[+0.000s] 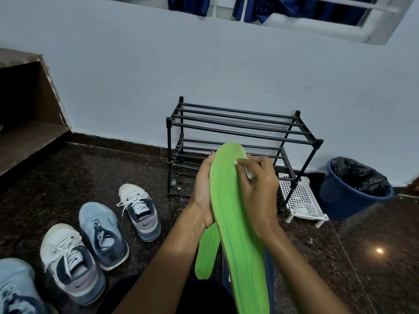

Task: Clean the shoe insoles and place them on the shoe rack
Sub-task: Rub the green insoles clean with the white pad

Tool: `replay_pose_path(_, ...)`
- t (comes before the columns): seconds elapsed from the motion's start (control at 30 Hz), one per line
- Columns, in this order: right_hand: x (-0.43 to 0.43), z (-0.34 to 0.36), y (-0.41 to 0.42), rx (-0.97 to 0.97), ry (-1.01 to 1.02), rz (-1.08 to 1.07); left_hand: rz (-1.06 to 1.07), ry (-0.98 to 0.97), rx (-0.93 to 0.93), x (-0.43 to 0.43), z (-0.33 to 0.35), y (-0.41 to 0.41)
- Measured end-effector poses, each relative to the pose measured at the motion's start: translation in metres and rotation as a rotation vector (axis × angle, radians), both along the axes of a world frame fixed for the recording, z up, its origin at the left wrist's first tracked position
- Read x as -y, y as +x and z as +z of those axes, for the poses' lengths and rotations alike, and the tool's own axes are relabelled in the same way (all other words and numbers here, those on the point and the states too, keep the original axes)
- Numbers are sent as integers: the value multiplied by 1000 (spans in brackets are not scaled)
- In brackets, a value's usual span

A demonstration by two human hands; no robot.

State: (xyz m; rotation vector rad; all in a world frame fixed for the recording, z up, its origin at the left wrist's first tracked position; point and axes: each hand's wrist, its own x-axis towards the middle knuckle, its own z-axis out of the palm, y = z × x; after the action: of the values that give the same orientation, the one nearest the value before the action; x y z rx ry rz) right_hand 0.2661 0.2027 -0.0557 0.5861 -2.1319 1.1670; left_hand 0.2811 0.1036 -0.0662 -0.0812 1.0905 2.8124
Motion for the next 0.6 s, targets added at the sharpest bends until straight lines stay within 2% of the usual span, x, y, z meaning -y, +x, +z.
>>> replay_pose_path(0.27, 4, 23, -16, 2, -71, -48, -14, -13, -23, 0, -1, -1)
replay_pose_path(0.47, 15, -3, 22, 39, 9, 149, 4, 48, 6, 5, 3, 0)
replay_pose_path(0.6, 14, 7, 16, 36, 26, 143, 9, 72, 5, 4, 2, 1)
